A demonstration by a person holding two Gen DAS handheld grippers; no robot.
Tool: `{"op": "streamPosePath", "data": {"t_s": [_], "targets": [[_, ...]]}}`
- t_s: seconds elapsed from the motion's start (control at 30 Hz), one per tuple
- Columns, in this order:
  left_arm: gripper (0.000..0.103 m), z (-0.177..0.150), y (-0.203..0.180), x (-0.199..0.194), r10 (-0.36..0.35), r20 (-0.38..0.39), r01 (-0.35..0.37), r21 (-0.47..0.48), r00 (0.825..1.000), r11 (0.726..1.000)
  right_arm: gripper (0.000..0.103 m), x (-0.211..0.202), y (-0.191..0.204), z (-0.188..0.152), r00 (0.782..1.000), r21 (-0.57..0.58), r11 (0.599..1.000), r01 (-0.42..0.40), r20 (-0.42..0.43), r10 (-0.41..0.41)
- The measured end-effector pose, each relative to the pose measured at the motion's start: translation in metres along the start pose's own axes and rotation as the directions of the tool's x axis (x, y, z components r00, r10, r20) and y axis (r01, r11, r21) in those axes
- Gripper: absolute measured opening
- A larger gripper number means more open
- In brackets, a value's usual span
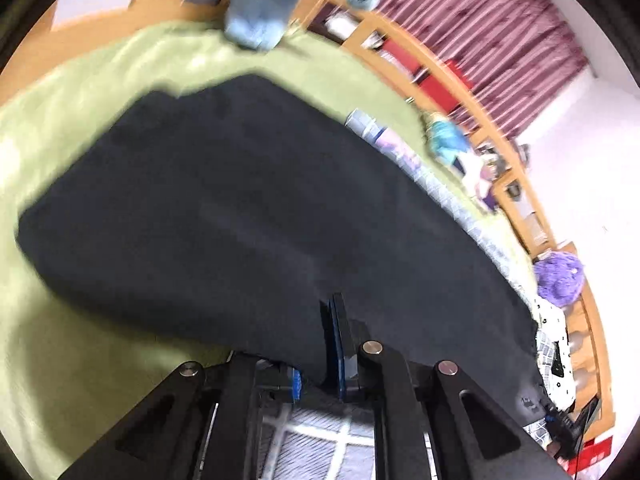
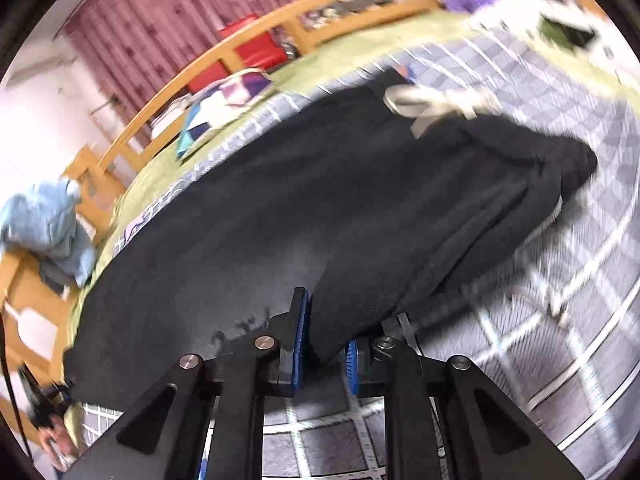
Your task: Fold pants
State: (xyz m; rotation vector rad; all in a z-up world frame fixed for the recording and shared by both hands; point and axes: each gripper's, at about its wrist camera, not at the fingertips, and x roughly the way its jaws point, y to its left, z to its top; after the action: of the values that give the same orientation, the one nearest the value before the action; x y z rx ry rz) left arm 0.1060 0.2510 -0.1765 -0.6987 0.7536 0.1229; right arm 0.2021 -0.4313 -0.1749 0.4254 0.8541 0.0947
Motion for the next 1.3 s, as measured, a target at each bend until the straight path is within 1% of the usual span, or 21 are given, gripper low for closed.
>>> {"op": "streamPosePath", "data": {"t_s": [0.1,0.13,0.2,0.3,0.37,0.47,0.5,0.57,0.63,0.67,0.7,0.73,0.77,0.8,0.83,0.9,1.03,1.13,1.17,1.27,1.3], "targets": [[0.012,0.023,-0.023,-0.009,-0.019,0.045,0.017,0.042,0.999,0.999,0.016,-0.012,0.018,0.029,1.0,-0.051,0.998,-0.022,0.02,0.023],[0.012,0.032,-0.032,-0.008,-0.019,0.051,0.016,0.057,0.999,0.998,0.016,-0.015,0.024,0.044,0.999,-0.067,0.997,-0.036,0.024,0.038],[0.012,0.057,-0.054,0.002,0.003,0.062,-0.01,0.118,0.998,0.993,0.016,-0.014,0.034,0.066,0.998,-0.097,0.994,-0.048,0.031,0.051],[0.012,0.086,-0.078,0.022,0.025,0.084,-0.04,0.182,0.996,0.982,0.016,0.003,0.052,0.104,0.998,-0.164,0.986,-0.036,0.041,0.043],[0.012,0.106,-0.095,0.043,0.047,0.104,-0.07,0.224,0.993,0.972,0.016,0.025,0.062,0.131,0.999,-0.194,0.981,-0.019,0.045,0.028],[0.012,0.134,-0.115,0.087,0.1,0.113,-0.126,0.254,0.989,0.959,0.017,0.067,0.068,0.164,0.999,-0.129,0.992,-0.013,0.033,0.017],[0.012,0.139,-0.12,0.105,0.125,0.1,-0.148,0.265,0.987,0.953,0.02,0.081,0.068,0.171,1.0,-0.106,0.994,-0.005,0.022,0.007],[0.02,0.14,-0.124,0.139,0.203,0.04,-0.205,0.292,0.978,0.934,0.047,0.114,0.066,0.182,1.0,-0.067,0.997,0.024,-0.014,-0.025],[0.023,0.136,-0.125,0.153,0.264,-0.001,-0.251,0.305,0.965,0.919,0.049,0.129,0.068,0.179,0.997,-0.074,0.995,0.061,-0.034,-0.064],[0.025,0.129,-0.122,0.15,0.27,-0.005,-0.255,0.312,0.963,0.915,0.049,0.129,0.069,0.173,0.998,-0.082,0.995,0.056,-0.038,-0.059],[0.029,0.124,-0.12,0.143,0.247,0.001,-0.235,0.316,0.969,0.919,0.05,0.124,0.07,0.165,0.998,-0.096,0.995,0.039,-0.041,-0.043],[0.045,0.117,-0.12,0.133,0.222,0.009,-0.213,0.32,0.975,0.923,0.052,0.119,0.072,0.158,0.999,-0.107,0.994,0.032,-0.04,-0.036],[0.069,0.109,-0.118,0.119,0.196,0.025,-0.193,0.327,0.98,0.925,0.055,0.109,0.074,0.145,0.999,-0.137,0.99,0.034,-0.032,-0.038],[0.078,0.101,-0.115,0.104,0.181,0.05,-0.187,0.331,0.982,0.925,0.057,0.103,0.075,0.135,0.999,-0.156,0.987,0.04,-0.026,-0.044],[0.081,0.091,-0.109,0.085,0.163,0.091,-0.184,0.327,0.982,0.927,0.059,0.093,0.076,0.121,0.998,-0.184,0.982,0.05,-0.017,-0.054],[0.081,0.078,-0.101,0.064,0.171,0.113,-0.199,0.317,0.979,0.927,0.059,0.081,0.075,0.1,0.998,-0.219,0.974,0.055,-0.017,-0.06],[0.081,0.054,-0.058,0.046,0.214,0.051,-0.22,0.23,0.976,0.948,0.059,0.062,0.075,0.054,0.997,-0.28,0.959,0.047,-0.047,-0.063],[0.081,0.049,-0.032,0.051,0.266,0.049,-0.27,0.192,0.963,0.943,0.059,0.053,0.073,0.024,0.996,-0.297,0.954,0.046,-0.056,-0.065],[0.08,0.05,-0.028,0.055,0.27,0.047,-0.274,0.183,0.962,0.944,0.059,0.051,0.072,0.018,0.996,-0.296,0.954,0.042,-0.059,-0.062],[0.08,0.059,-0.023,0.067,0.238,0.05,-0.243,0.167,0.97,0.955,0.059,0.049,0.071,0.005,0.995,-0.294,0.955,0.036,-0.077,-0.061],[0.08,0.062,-0.025,0.074,0.257,0.055,-0.262,0.179,0.965,0.948,0.059,0.05,0.07,0.002,0.994,-0.291,0.956,0.039,-0.082,-0.066]]}}
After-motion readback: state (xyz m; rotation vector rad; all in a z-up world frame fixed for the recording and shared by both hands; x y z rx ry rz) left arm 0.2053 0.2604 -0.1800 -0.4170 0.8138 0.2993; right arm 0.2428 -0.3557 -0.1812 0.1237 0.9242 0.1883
